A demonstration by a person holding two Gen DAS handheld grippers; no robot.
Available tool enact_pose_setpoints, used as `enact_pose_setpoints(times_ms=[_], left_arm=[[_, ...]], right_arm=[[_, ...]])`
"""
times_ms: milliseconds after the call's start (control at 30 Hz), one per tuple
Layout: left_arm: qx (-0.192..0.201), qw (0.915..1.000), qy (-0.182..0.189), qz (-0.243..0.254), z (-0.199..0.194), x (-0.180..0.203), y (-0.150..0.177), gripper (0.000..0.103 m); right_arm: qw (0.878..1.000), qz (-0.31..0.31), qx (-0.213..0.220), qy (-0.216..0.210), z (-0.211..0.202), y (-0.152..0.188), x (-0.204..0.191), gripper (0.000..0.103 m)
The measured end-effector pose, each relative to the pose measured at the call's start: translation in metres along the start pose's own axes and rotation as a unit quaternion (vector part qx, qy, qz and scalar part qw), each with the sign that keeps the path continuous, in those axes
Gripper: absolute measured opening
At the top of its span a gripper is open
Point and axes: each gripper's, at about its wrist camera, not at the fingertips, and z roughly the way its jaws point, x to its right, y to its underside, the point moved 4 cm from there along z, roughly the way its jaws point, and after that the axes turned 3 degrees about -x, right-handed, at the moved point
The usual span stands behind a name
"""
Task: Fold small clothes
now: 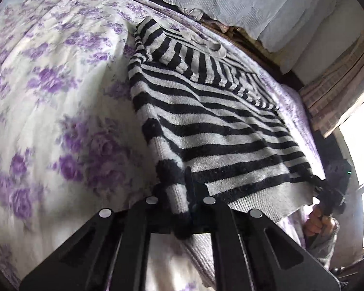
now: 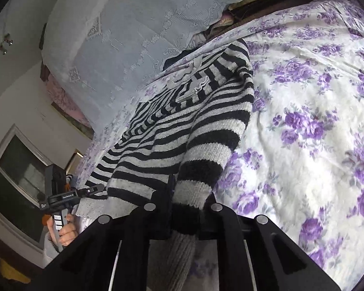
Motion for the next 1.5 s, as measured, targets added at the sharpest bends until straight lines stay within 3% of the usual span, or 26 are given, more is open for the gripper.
enact_pose_setpoints(times_ms=[300,367,400,467,567,600,633,667,700,1000,1500], left_arm=[[-0.019,0.9991,0.037,-0.011,-0.009,-0.012,0.018,0.006],[-0.033,0.9985,0.037,-0.023,-0.002,-0.016,0.018,0.008],[-0.038,0.9982,0.038,-0.026,-0.001,-0.018,0.019,0.011],[-0.042,0.9974,0.053,-0.027,-0.001,-0.017,0.02,0.029],[-0.044,0.9978,0.049,-0.002,-0.001,-0.007,0.024,0.038],[-0.046,0.9981,0.04,0.009,0.0,-0.003,0.026,0.036],[-0.048,0.9982,0.026,0.024,0.001,0.002,0.027,0.034],[-0.049,0.9982,0.018,0.03,0.002,0.004,0.028,0.015],[-0.051,0.998,0.011,0.034,0.002,0.005,0.028,0.006],[-0.025,0.9977,0.032,0.055,-0.022,0.021,-0.01,0.006],[-0.001,0.9992,0.02,0.033,-0.004,0.027,-0.097,0.006]], right_arm=[[0.999,0.018,-0.015,-0.028,-0.01,0.018,0.0,0.014],[0.999,0.028,-0.038,-0.024,-0.001,0.016,0.003,0.023],[0.998,0.031,-0.045,-0.022,0.002,0.017,0.003,0.033],[0.998,0.023,-0.049,-0.026,0.001,0.02,-0.001,0.04],[0.998,0.0,-0.053,-0.02,0.0,0.027,-0.01,0.037],[0.998,-0.004,-0.052,-0.019,-0.001,0.028,-0.012,0.021],[0.998,-0.007,-0.051,-0.021,-0.001,0.029,-0.013,0.015],[0.999,-0.012,-0.047,-0.019,-0.002,0.029,-0.015,0.014],[0.999,-0.023,-0.041,-0.016,-0.004,0.028,-0.019,0.014],[0.998,-0.018,-0.029,-0.059,-0.012,-0.014,-0.035,0.013],[0.999,-0.033,-0.014,-0.036,0.021,-0.094,-0.042,0.013]])
